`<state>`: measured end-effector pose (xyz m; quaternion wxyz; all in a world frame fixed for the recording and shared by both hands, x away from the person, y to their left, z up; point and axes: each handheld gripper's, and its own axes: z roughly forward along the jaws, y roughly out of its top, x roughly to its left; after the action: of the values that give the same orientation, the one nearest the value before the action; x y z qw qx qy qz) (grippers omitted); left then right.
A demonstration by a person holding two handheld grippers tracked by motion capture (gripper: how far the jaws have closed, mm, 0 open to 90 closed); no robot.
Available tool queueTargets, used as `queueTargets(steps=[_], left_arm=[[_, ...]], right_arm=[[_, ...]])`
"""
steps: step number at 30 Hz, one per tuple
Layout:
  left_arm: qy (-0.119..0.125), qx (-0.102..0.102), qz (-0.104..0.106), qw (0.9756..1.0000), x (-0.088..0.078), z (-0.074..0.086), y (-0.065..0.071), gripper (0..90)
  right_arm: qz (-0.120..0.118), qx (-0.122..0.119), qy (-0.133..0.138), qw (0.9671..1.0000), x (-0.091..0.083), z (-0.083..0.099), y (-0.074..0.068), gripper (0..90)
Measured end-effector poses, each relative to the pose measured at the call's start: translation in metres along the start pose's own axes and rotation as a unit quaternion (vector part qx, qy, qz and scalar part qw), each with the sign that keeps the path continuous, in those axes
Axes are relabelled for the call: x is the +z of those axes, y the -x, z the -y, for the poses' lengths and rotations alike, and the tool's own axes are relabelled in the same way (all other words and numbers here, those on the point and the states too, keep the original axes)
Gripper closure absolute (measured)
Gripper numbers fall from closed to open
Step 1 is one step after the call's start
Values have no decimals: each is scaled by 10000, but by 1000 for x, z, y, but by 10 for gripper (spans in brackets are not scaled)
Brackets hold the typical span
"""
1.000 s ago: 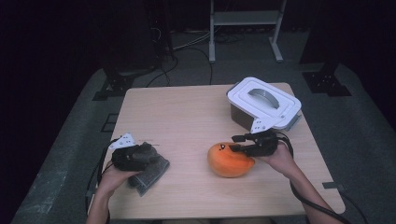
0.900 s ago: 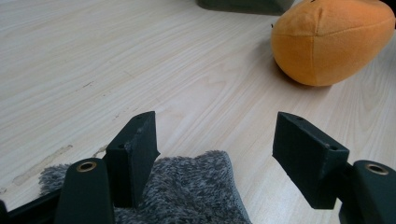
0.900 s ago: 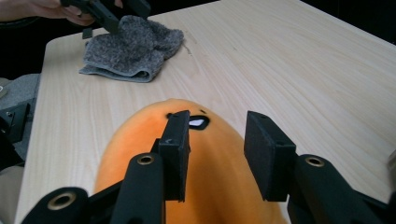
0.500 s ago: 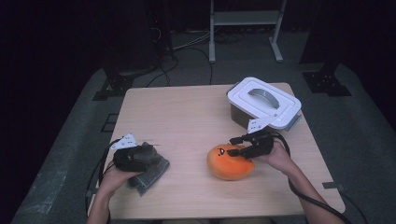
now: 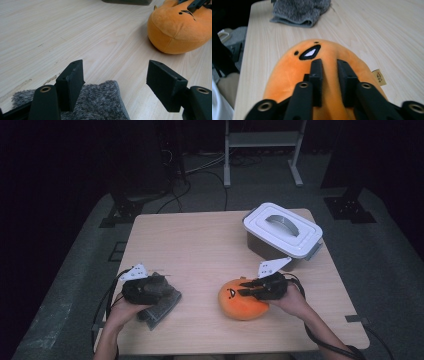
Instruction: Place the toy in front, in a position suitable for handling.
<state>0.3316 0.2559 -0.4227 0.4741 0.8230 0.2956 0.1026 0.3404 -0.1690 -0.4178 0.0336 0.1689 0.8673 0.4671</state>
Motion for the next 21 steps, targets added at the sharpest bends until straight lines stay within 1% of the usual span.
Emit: queueTargets(steps=[1, 6, 7, 11, 13, 15, 16, 18, 19, 20, 21], left_arm=[[2, -2, -5, 10000, 0, 0, 0, 296], [-28, 20, -7, 10000, -1, -1, 0, 296], [-14, 23, -3, 10000, -1, -2, 1, 296], [-3, 30, -6, 10000, -2, -2, 1, 296], [-2, 33, -7, 10000, -2, -2, 1, 296], [-11, 32, -21, 10000, -2, -1, 1, 296], [-13, 36, -23, 10000, -2, -1, 1, 296], [6, 38, -27, 10000, -2, -2, 1, 296], [8, 44, -28, 10000, -2, -2, 1, 296], [7, 47, -30, 10000, -2, -2, 1, 294], [10, 45, -24, 10000, -2, -2, 1, 292]], right_arm=[[41, 38, 27, 10000, -1, -1, -2, 780], [72, 220, 152, 9996, -5, -10, -8, 802], [100, 287, 171, 9994, -5, -11, -9, 803], [39, 566, 270, 9980, -3, -12, -12, 804], [96, 621, 325, 9975, -1, -12, -16, 802], [131, 633, 442, 9969, 1, -12, -22, 802], [166, 594, 518, 9968, 2, -12, -26, 802], [271, 559, 576, 9964, 3, -13, -30, 801], [310, 537, 591, 9963, 5, -13, -32, 799], [300, 537, 566, 9965, 7, -12, -32, 795], [295, 536, 485, 9969, 10, -10, -33, 791]])
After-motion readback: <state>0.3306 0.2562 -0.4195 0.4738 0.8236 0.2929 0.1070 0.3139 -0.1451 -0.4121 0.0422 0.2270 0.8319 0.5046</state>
